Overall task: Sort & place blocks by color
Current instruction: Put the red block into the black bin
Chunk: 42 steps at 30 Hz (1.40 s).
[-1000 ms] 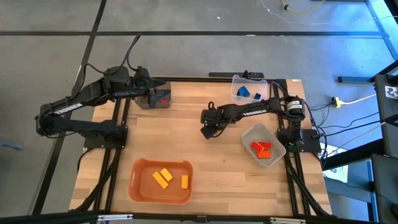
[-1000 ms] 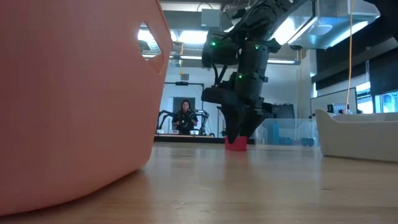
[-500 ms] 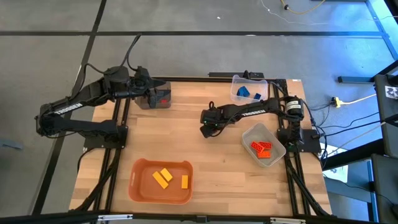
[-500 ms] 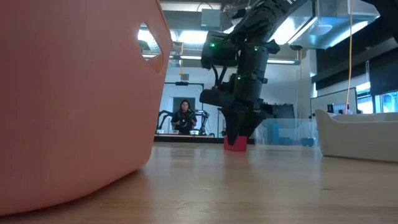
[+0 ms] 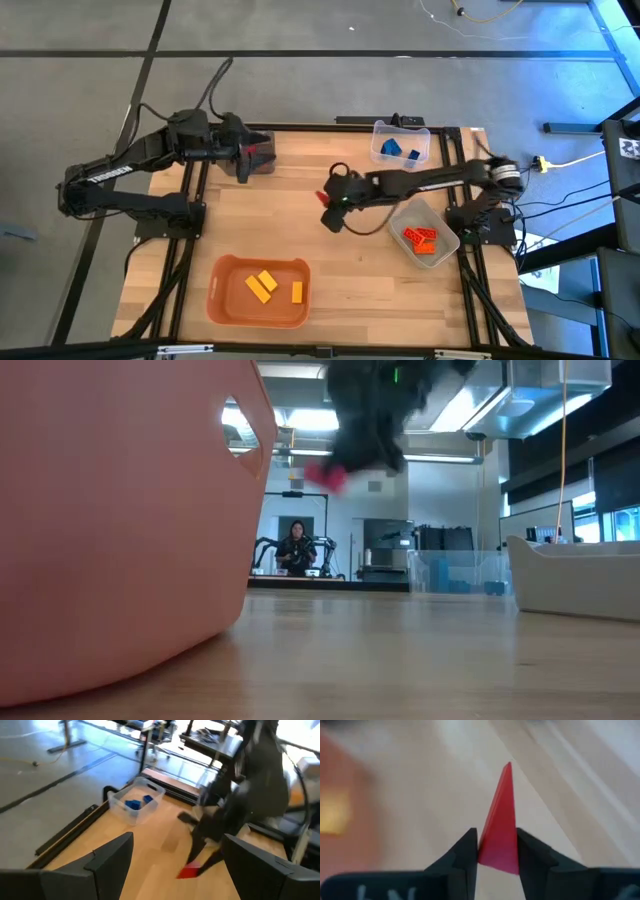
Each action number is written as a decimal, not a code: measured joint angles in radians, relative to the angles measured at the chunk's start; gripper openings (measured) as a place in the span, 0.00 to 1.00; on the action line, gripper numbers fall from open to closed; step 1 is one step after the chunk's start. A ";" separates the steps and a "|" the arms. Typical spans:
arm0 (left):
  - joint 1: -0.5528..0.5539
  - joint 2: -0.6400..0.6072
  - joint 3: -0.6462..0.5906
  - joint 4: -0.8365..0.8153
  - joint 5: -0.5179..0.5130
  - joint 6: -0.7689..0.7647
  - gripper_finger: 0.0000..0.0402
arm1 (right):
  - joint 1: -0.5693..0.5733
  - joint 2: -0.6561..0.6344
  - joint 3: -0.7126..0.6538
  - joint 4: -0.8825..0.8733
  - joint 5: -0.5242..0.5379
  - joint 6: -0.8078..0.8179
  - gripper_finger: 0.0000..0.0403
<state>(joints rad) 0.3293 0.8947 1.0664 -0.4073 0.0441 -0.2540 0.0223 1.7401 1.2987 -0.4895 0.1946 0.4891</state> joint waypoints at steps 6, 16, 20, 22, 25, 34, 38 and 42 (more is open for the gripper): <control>-0.108 0.071 0.000 0.041 0.003 0.056 0.73 | 0.020 -0.125 0.001 0.229 -0.205 -0.127 0.25; -0.269 0.246 0.000 0.198 0.158 0.066 0.73 | 0.022 -0.174 0.001 0.364 -0.280 -0.157 0.25; -0.269 0.292 0.000 0.190 0.271 -0.033 0.73 | 0.031 -0.174 0.001 0.364 -0.301 -0.160 0.25; -0.271 0.311 0.000 0.196 0.311 -0.069 0.73 | 0.033 -0.174 0.001 0.352 -0.302 -0.159 0.25; -0.285 0.331 0.000 0.202 0.317 -0.097 0.73 | 0.033 -0.174 0.001 0.323 -0.303 -0.158 0.25; -0.294 0.340 0.000 0.242 0.225 -0.137 0.60 | 0.035 -0.175 0.000 0.276 -0.302 -0.158 0.25; -0.294 0.340 0.000 0.238 0.227 -0.138 0.46 | 0.035 -0.175 0.000 0.284 -0.304 -0.160 0.25; -0.293 0.341 0.000 0.234 0.222 -0.139 0.31 | 0.036 -0.175 0.000 0.286 -0.310 -0.175 0.25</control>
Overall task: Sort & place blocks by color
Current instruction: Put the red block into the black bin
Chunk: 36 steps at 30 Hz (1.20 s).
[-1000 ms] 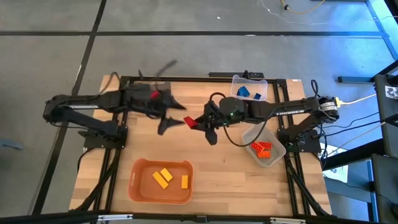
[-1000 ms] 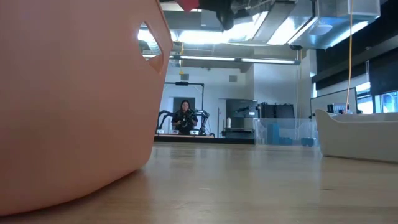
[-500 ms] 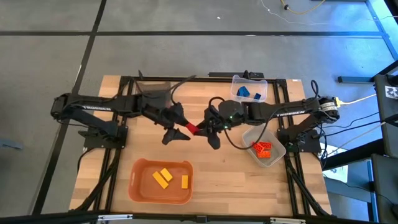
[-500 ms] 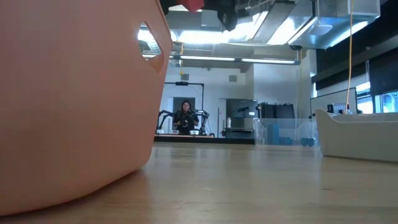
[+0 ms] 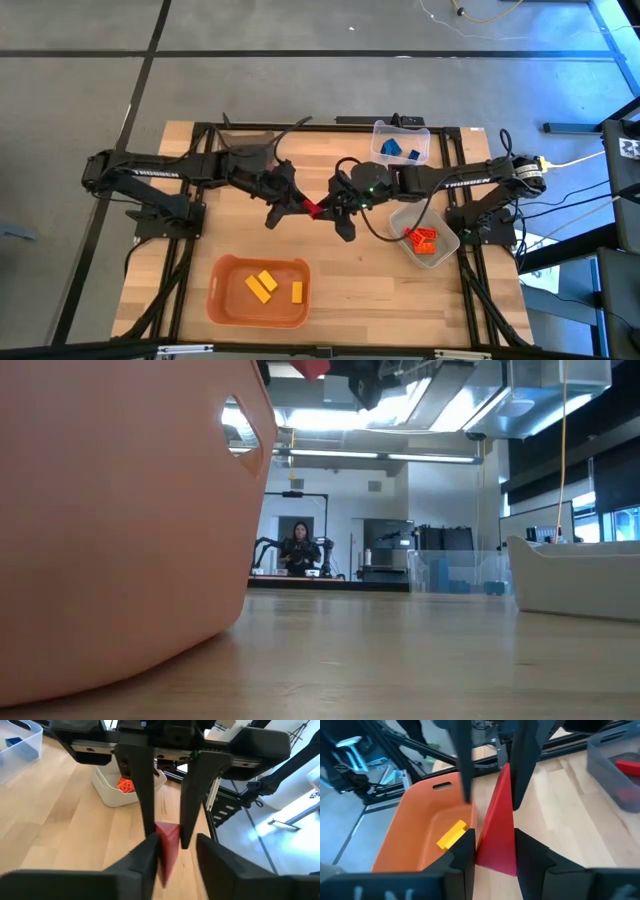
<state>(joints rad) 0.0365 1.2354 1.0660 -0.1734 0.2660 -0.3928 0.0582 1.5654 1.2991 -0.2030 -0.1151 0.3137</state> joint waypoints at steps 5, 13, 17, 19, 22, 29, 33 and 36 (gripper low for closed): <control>0.000 0.000 0.000 -0.004 0.003 0.004 0.09 | 0.000 0.000 0.000 0.015 -0.033 -0.005 0.25; 0.000 -0.001 0.000 -0.017 0.007 0.037 0.02 | 0.000 0.000 0.000 0.014 -0.032 0.016 0.26; 0.018 -0.005 0.000 -0.036 0.019 0.039 0.02 | -0.001 -0.010 0.000 -0.011 -0.003 0.048 0.47; 0.031 -0.006 0.000 -0.045 0.017 0.050 0.01 | -0.008 -0.027 0.000 -0.053 -0.001 0.055 0.61; 0.057 -0.017 -0.001 -0.093 0.014 0.062 0.01 | -0.023 -0.047 0.000 -0.112 -0.003 0.075 0.78; 0.145 -0.131 -0.001 -0.249 -0.121 0.138 0.01 | -0.033 -0.095 0.001 -0.341 0.100 0.074 0.86; 0.216 -0.258 0.000 -0.334 -0.301 0.162 0.01 | -0.032 -0.109 0.001 -0.508 0.122 0.078 0.86; 0.273 -0.340 -0.001 -0.406 -0.428 0.164 0.01 | -0.029 -0.110 -0.007 -0.587 0.140 0.087 0.86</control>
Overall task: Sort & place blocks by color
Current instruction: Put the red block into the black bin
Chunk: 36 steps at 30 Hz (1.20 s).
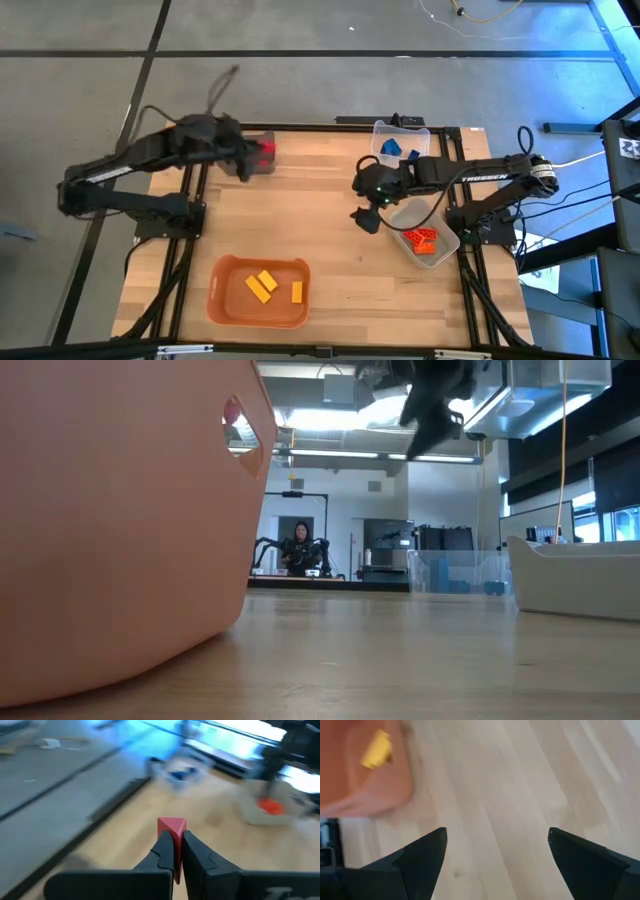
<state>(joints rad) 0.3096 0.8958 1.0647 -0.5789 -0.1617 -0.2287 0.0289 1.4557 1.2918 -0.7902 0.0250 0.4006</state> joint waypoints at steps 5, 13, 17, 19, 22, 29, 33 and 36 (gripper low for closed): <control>0.103 -0.097 -0.059 -0.094 -0.061 -0.053 0.01 | 0.024 -0.017 -0.091 0.002 0.035 0.068 0.86; 0.292 -0.033 -0.155 -0.203 -0.045 -0.142 0.01 | 0.066 -0.022 -0.199 0.125 0.046 0.215 0.86; 0.388 0.110 -0.154 -0.197 0.039 -0.154 0.01 | 0.068 -0.022 -0.218 0.177 0.045 0.253 0.86; 0.419 0.185 -0.155 -0.200 0.076 -0.150 0.01 | 0.067 -0.022 -0.218 0.191 0.048 0.255 0.86; 0.435 0.298 -0.155 -0.197 0.094 -0.143 0.01 | 0.067 -0.022 -0.218 0.211 0.061 0.258 0.86; 0.454 0.468 -0.155 -0.145 0.073 -0.162 0.01 | 0.067 -0.022 -0.218 0.248 0.098 0.288 0.86; 0.481 0.523 -0.155 -0.123 0.059 -0.192 0.01 | 0.067 -0.022 -0.218 0.250 0.099 0.304 0.86; 0.489 0.554 -0.154 -0.116 0.037 -0.213 0.01 | 0.067 -0.022 -0.218 0.249 0.099 0.304 0.86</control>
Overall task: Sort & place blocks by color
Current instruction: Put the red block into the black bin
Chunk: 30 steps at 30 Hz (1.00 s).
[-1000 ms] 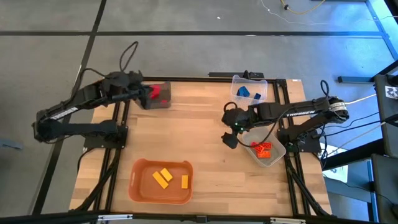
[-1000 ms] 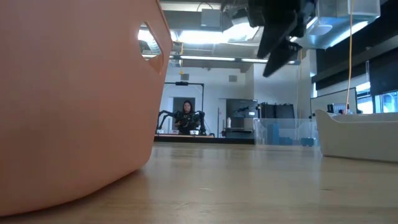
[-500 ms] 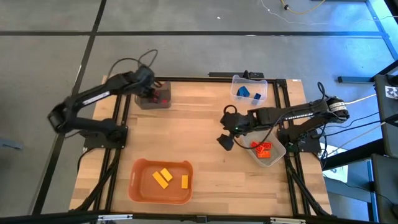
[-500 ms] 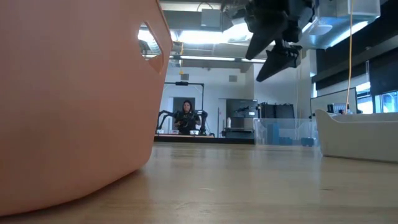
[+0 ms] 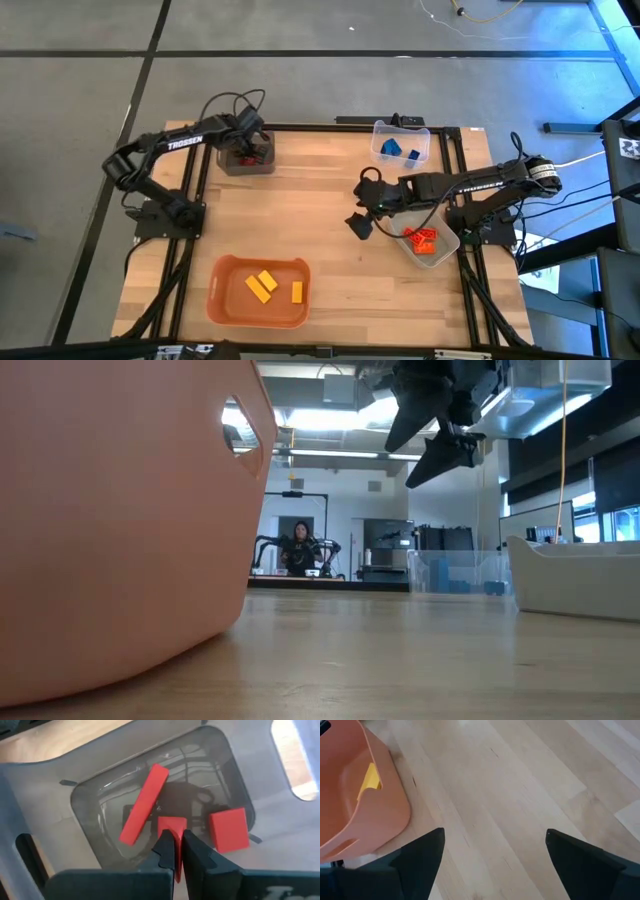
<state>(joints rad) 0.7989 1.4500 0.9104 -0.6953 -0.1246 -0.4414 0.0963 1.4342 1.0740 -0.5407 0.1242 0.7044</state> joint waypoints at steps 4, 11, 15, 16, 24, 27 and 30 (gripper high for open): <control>-0.001 0.035 0.000 0.011 -0.016 -0.001 0.01 | 0.000 0.000 0.000 0.000 0.002 0.000 0.86; -0.001 0.056 0.000 0.029 -0.108 0.003 0.01 | 0.000 0.000 0.000 0.000 0.014 0.009 0.86; -0.001 0.056 0.000 0.031 -0.150 0.002 0.01 | 0.000 0.000 0.000 0.000 0.014 0.023 0.86; -0.001 0.056 0.000 0.032 -0.150 0.003 0.01 | 0.000 0.000 0.000 0.000 0.014 0.023 0.86; -0.011 0.056 0.000 0.033 -0.090 -0.023 0.01 | 0.000 0.000 0.000 0.020 0.016 0.023 0.86; -0.010 0.056 0.000 0.033 -0.068 -0.051 0.02 | 0.000 0.000 0.000 0.035 0.018 0.022 0.86; -0.010 0.056 0.000 0.031 -0.065 -0.069 0.04 | 0.000 0.000 0.000 0.042 0.018 0.022 0.86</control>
<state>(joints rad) 0.7887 1.5063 0.9108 -0.6640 -0.1900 -0.5105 0.0963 1.4342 1.0740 -0.4987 0.1423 0.7261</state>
